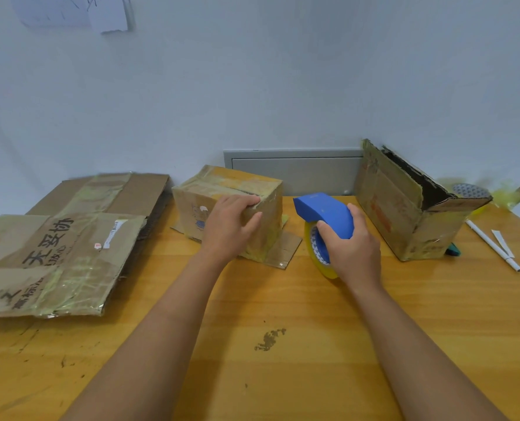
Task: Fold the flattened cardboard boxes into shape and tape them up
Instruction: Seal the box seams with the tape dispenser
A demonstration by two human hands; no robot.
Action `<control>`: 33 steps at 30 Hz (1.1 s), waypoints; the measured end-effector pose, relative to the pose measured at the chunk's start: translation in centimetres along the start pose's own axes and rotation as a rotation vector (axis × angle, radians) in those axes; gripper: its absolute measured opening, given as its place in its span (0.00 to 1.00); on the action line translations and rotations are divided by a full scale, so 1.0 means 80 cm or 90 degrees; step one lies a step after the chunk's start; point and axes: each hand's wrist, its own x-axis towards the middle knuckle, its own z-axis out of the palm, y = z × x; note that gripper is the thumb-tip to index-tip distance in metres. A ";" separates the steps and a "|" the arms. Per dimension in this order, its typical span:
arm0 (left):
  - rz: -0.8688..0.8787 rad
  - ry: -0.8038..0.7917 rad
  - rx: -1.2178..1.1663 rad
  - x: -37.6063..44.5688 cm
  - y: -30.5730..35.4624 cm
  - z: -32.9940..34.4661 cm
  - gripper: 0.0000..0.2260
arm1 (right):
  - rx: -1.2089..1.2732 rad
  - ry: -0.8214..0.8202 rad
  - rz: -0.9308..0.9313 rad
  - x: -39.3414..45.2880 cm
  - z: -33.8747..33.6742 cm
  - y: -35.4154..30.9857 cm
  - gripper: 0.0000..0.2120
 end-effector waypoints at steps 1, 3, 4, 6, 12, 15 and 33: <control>-0.003 -0.002 -0.002 0.000 0.001 0.001 0.14 | 0.001 -0.001 0.001 0.000 0.000 0.000 0.35; -0.007 -0.007 -0.007 -0.001 0.002 0.002 0.14 | 0.001 -0.002 0.000 0.000 0.000 0.000 0.35; -0.009 -0.004 -0.011 -0.001 0.002 0.003 0.14 | 0.000 -0.001 0.001 0.000 0.000 0.000 0.35; -0.018 0.018 -0.014 -0.003 0.004 0.004 0.12 | 0.002 -0.001 -0.001 0.000 0.000 0.000 0.34; -0.042 0.026 0.003 -0.003 0.018 0.014 0.11 | 0.001 -0.004 0.001 -0.001 -0.001 0.000 0.35; -0.033 -0.006 -0.008 -0.003 0.010 0.010 0.14 | 0.002 -0.003 0.002 -0.001 0.000 0.002 0.35; -0.086 0.079 -0.036 -0.002 0.024 0.018 0.04 | 0.011 -0.018 0.019 0.002 0.002 0.001 0.36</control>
